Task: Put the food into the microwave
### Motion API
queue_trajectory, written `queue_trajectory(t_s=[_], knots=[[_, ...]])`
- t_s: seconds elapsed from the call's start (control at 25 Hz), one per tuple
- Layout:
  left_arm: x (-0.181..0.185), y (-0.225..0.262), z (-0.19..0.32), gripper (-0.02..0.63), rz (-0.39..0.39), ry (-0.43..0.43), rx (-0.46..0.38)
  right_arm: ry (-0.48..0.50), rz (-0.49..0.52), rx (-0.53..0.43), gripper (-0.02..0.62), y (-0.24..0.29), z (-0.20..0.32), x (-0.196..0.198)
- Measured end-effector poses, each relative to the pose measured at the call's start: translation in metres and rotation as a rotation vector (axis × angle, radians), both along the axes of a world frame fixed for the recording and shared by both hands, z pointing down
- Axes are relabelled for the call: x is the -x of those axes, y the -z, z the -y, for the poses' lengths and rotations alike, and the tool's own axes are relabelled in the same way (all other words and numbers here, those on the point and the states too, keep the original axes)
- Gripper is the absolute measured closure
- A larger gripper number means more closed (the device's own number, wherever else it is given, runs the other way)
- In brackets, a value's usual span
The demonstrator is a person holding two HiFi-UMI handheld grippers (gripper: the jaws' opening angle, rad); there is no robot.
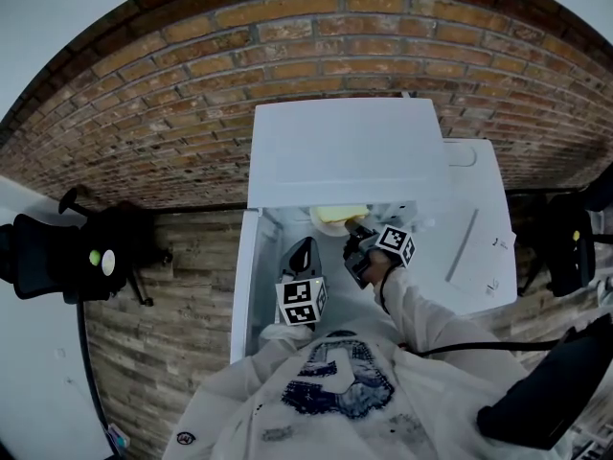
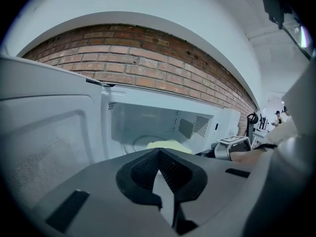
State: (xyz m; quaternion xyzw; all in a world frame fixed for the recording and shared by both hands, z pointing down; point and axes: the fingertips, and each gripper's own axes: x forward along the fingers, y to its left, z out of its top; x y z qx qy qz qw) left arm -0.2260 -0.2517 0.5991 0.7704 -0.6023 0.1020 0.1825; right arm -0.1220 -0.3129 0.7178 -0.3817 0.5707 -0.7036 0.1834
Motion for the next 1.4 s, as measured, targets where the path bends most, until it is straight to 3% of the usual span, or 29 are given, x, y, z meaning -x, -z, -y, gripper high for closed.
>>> queue_trajectory(t_s=[0.56,0.84,1.4], knots=[[0.000,-0.003,-0.003,0.598,-0.010,0.002,0.014,-0.030,0.028,0.015,0.567,-0.001,0.011,-0.001],[-0.005,-0.004,-0.005,0.598,-0.019,-0.019,0.019,-0.004,0.034,0.000,0.528,0.004,0.005,-0.002],[-0.017,-0.006,-0.004,0.598,-0.023,-0.046,0.024,0.054,0.037,-0.014,0.526,0.012,-0.025,-0.002]])
